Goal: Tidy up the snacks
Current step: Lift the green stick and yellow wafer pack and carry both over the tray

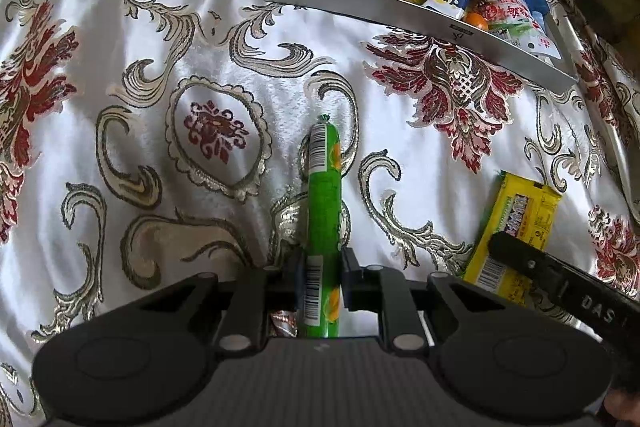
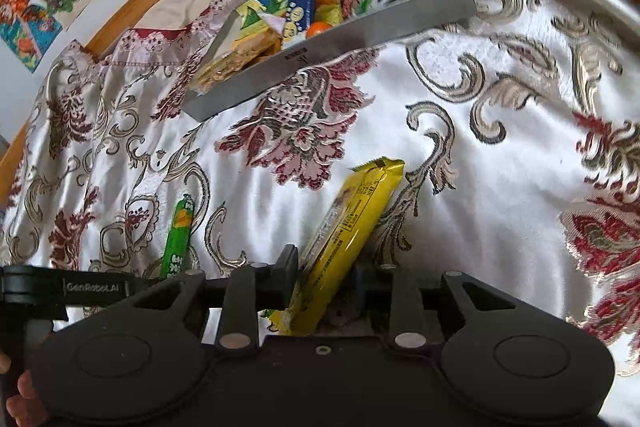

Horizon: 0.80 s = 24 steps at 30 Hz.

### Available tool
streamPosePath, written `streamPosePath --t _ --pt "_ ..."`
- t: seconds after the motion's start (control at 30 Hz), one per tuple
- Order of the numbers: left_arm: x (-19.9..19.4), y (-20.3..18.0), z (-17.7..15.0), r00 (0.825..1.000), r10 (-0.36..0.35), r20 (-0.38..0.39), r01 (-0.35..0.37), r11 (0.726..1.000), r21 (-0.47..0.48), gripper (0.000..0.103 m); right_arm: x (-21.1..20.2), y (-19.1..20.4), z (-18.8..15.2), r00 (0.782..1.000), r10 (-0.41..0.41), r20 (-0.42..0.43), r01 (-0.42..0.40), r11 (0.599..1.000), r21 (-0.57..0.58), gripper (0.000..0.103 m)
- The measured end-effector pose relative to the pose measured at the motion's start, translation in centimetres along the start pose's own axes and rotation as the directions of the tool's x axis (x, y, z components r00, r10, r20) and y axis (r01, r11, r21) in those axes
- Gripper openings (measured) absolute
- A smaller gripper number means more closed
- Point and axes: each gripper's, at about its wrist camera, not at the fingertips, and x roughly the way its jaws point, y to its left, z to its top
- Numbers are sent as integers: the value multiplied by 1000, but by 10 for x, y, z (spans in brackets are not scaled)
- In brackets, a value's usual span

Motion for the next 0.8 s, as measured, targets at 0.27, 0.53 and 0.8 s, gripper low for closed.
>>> streamPosePath --t 0.27,0.53,0.8 --pt "4 5 3 1000 -27 -13 27 999 -27 19 12 1 2 997 77 -15 -76 996 46 52" --pt "-4 2 0 999 -40 6 40 999 -22 18 0 26 -3 999 32 32 -29 996 -88 15" --pt "-21 -3 5 989 -71 128 72 997 -5 18 -22 51 0 976 -32 217 88 963 -254 13"
